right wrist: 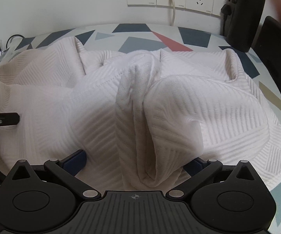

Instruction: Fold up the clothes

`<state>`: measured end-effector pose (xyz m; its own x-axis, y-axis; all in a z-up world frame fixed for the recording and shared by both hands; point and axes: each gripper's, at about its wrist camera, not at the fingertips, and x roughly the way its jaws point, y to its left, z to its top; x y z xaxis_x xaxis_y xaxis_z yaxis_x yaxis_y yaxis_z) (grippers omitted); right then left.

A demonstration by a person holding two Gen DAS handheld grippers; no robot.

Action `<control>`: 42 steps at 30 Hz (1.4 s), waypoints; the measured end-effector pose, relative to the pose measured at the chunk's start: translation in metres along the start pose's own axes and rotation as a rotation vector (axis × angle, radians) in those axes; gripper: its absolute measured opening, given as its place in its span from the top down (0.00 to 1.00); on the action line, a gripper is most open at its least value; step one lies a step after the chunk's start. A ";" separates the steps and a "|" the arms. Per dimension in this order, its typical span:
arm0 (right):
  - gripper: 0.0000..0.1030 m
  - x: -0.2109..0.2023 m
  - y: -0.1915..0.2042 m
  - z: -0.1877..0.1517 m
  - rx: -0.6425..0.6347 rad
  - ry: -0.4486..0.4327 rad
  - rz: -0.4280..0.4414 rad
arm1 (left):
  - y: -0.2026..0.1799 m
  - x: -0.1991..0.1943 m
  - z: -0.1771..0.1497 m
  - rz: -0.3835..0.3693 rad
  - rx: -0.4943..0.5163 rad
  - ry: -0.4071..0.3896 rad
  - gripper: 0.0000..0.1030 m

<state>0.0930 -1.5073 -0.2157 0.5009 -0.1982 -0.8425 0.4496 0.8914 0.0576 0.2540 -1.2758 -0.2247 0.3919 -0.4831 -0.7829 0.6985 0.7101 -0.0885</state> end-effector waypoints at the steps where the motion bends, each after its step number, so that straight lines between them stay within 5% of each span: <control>1: 0.01 0.000 -0.001 -0.001 0.007 -0.002 0.003 | -0.001 0.000 -0.001 0.002 0.010 -0.002 0.01; 12: 0.01 -0.004 -0.010 -0.009 0.049 -0.008 0.004 | -0.004 0.005 -0.005 0.030 0.040 -0.052 0.01; 23: 0.01 -0.003 -0.006 -0.010 0.044 -0.013 -0.018 | -0.014 0.004 -0.031 0.084 0.104 -0.226 0.00; 32: 0.01 -0.002 -0.001 -0.011 0.026 -0.006 -0.037 | -0.012 0.011 -0.025 0.076 0.097 -0.227 0.00; 38: 0.01 -0.003 0.000 -0.012 0.025 -0.008 -0.038 | -0.001 -0.002 -0.032 0.003 0.022 -0.277 0.00; 42: 0.01 -0.001 0.000 -0.012 0.022 -0.015 -0.044 | -0.008 0.001 -0.033 0.033 0.112 -0.231 0.00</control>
<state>0.0833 -1.5019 -0.2212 0.4910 -0.2433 -0.8365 0.4879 0.8723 0.0326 0.2288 -1.2649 -0.2453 0.5328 -0.5743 -0.6216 0.7403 0.6721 0.0136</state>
